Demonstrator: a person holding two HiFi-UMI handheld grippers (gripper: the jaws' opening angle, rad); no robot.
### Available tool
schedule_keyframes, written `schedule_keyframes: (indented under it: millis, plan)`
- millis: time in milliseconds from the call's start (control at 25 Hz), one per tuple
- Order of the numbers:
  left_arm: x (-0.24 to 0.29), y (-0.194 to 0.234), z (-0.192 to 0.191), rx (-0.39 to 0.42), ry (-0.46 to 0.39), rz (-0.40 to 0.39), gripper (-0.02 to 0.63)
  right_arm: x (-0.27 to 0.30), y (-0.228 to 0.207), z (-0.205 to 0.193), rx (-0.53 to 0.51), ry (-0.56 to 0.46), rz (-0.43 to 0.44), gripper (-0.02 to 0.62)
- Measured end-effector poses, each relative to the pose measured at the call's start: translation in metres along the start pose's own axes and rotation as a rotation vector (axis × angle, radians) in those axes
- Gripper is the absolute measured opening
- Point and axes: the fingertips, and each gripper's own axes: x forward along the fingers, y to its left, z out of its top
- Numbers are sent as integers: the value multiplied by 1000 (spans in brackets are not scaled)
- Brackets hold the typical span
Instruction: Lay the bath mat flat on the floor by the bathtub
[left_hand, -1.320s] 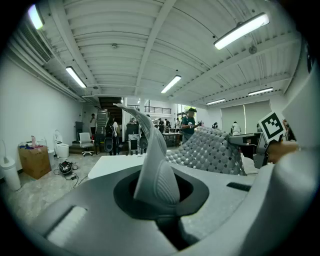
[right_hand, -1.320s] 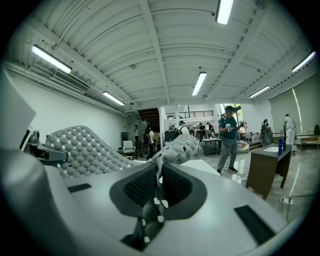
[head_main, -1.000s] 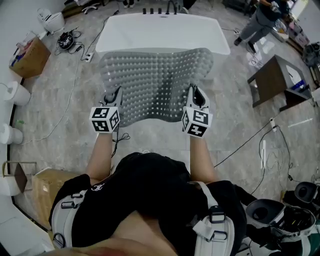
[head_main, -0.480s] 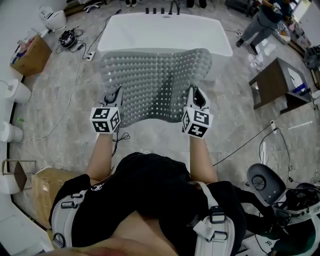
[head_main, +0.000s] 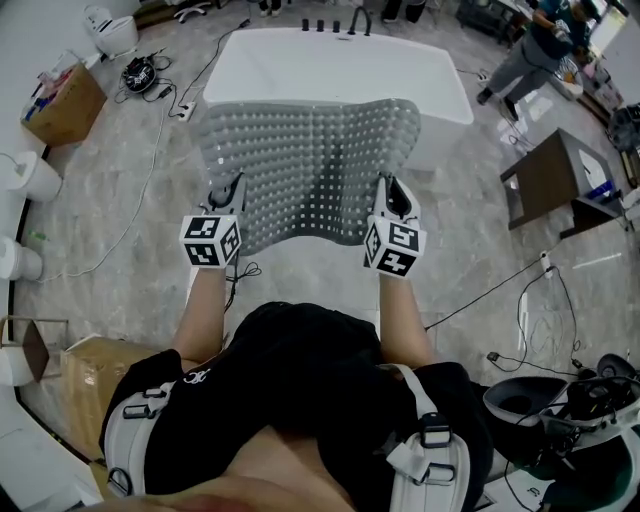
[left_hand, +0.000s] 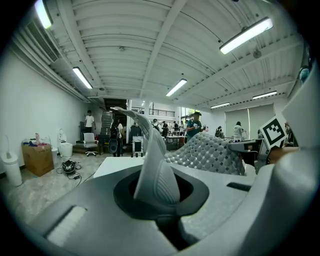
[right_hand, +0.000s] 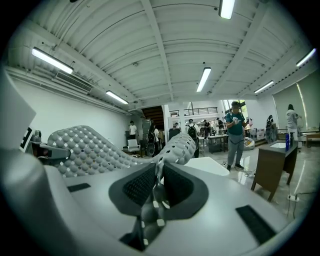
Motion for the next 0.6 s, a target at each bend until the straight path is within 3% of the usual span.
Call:
schedule_keyframes:
  millis: [360,600]
  plan:
    - [-2,39,-12,-18,8,-3,26,16,40,-6,-1,5,13,52]
    - [13,53,-20,-25,30,-5,26,35,42,-15,14,19,7,53]
